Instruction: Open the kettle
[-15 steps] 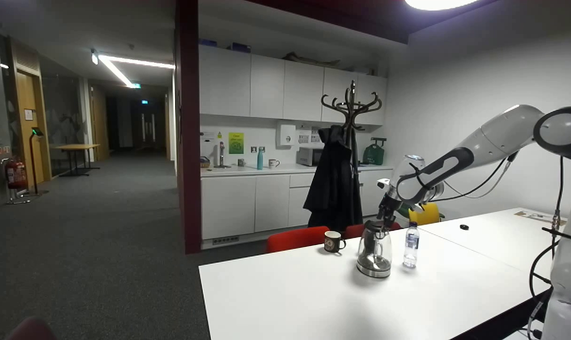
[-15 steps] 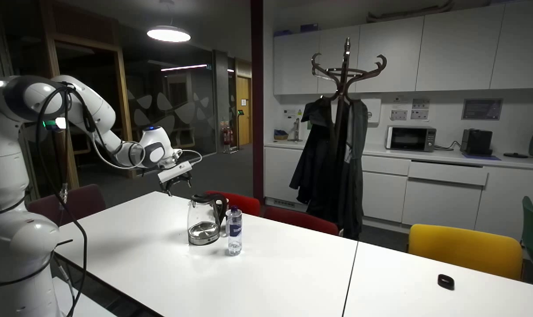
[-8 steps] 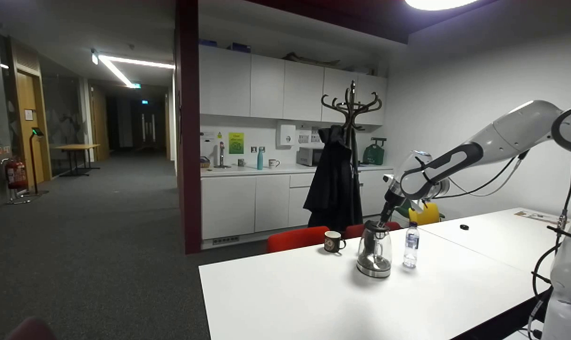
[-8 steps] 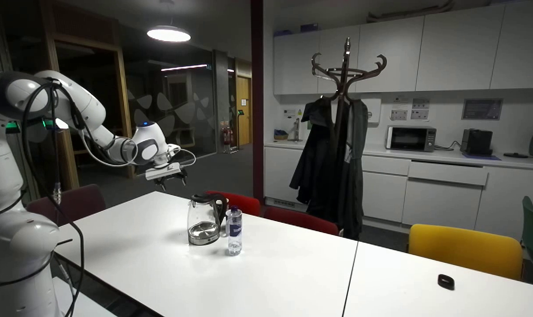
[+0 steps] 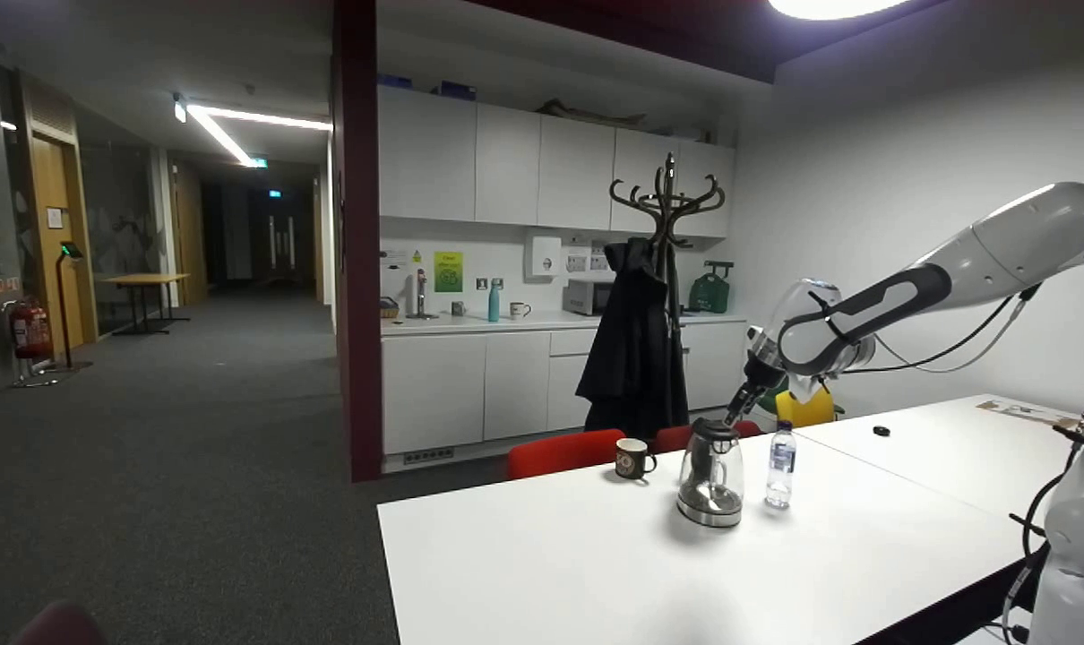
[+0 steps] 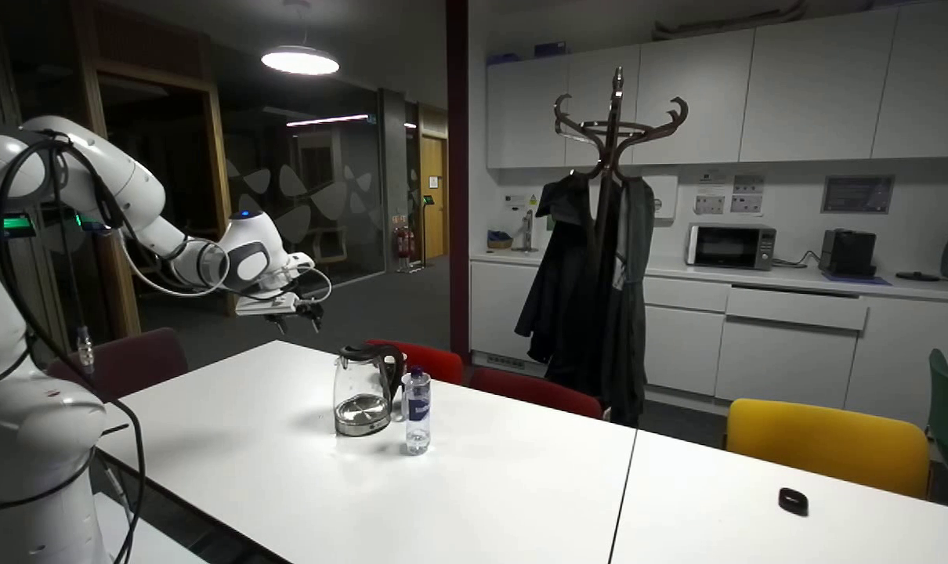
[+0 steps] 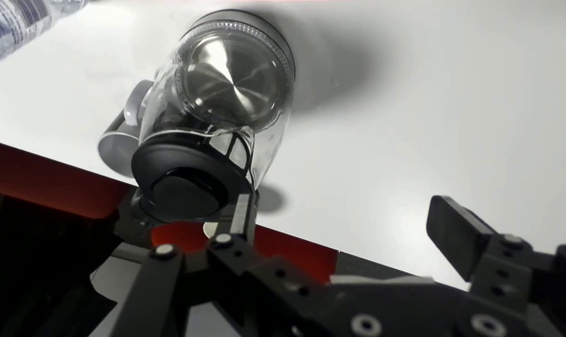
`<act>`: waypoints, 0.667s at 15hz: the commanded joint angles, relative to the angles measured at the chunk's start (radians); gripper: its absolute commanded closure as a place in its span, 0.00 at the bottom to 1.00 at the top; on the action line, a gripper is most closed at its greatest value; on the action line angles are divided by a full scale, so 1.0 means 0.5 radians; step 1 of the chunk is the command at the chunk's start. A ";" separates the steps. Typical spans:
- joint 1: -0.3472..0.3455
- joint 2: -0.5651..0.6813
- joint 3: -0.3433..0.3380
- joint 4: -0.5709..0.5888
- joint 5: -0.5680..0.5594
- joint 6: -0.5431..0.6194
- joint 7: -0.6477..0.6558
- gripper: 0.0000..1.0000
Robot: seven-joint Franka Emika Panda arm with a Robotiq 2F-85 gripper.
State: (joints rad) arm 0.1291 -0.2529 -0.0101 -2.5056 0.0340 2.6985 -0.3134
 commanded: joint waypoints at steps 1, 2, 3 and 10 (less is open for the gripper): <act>0.001 -0.210 -0.010 -0.100 0.056 -0.237 0.061 0.00; 0.016 -0.251 -0.025 -0.099 0.091 -0.357 0.044 0.00; 0.024 -0.282 -0.036 -0.089 0.126 -0.473 0.029 0.00; 0.002 -0.323 -0.033 -0.031 0.153 -0.729 0.038 0.00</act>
State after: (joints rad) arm 0.1316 -0.4147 -0.0285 -2.5231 0.1101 2.3369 -0.2945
